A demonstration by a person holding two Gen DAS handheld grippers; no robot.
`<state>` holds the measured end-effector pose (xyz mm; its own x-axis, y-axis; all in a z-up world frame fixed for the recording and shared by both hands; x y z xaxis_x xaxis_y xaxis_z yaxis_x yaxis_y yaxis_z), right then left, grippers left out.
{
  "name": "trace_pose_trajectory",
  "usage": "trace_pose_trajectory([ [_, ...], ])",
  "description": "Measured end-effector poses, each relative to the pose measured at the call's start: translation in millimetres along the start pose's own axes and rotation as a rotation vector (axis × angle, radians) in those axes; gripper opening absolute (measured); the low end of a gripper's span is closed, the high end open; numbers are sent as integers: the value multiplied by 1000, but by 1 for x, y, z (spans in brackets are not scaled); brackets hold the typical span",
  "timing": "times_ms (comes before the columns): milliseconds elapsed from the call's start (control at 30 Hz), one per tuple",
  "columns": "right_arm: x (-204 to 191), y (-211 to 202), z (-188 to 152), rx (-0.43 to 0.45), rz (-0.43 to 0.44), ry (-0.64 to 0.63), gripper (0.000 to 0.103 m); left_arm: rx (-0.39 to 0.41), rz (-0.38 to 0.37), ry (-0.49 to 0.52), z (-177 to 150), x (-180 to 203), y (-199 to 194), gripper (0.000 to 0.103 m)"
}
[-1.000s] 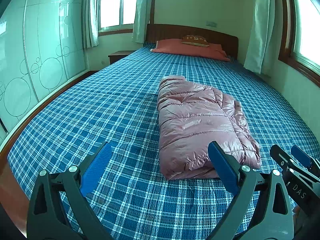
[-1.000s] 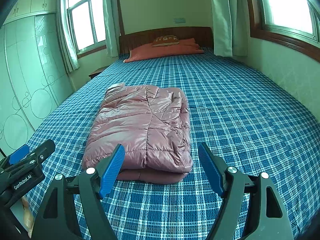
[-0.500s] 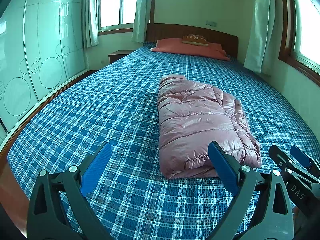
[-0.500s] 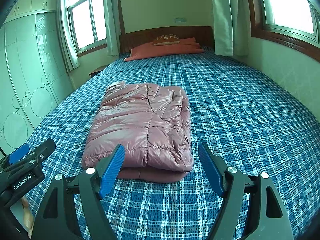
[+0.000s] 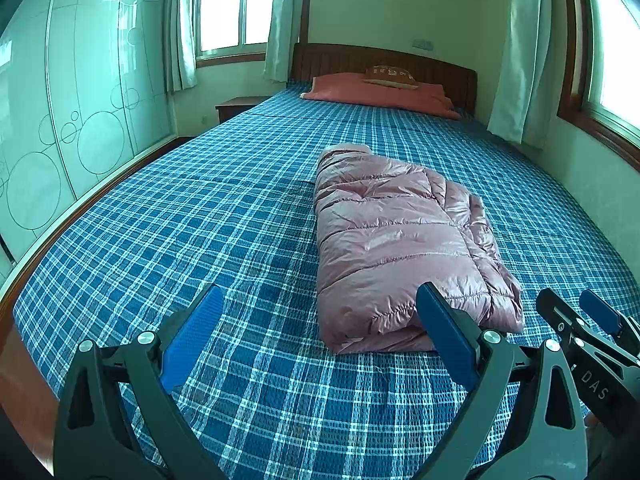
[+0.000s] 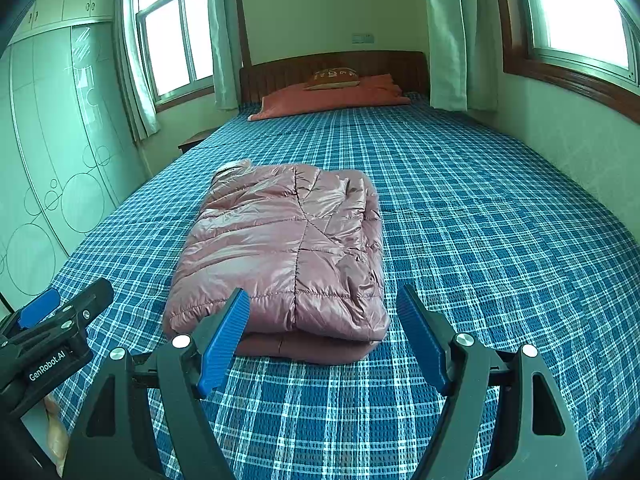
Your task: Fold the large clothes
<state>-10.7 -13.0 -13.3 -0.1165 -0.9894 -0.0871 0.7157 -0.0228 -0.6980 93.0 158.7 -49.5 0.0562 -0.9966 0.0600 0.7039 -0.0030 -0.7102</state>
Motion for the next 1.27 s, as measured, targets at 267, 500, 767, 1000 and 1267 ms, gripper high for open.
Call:
trace_pose_trajectory([
  [267, 0, 0, 0, 0, 0, 0, 75, 8, 3, 1, 2, 1, -2, 97],
  [500, 0, 0, 0, -1, 0, -1, 75, 18, 37, 16, 5, 0, -3, 97],
  [767, 1, 2, -1, -6, 1, -2, 75, 38, 18, 38, 8, 6, -2, 101],
  [1000, 1, 7, -1, -15, 3, -7, 75, 15, -23, 27, 6, 8, 7, 101],
  [1267, 13, 21, -2, -34, -4, 8, 75, -28, -34, 21, 5, -2, 32, 101],
])
Point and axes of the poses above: each gripper's, at about its wrist camera, not at the fingertips, and y roughly the way its jaws point, x to its right, z to its top, the point moved 5 cm from there along y, roughly the way its jaws point, and after that the axes turned 5 degrees about -x, right-handed, at the moved point
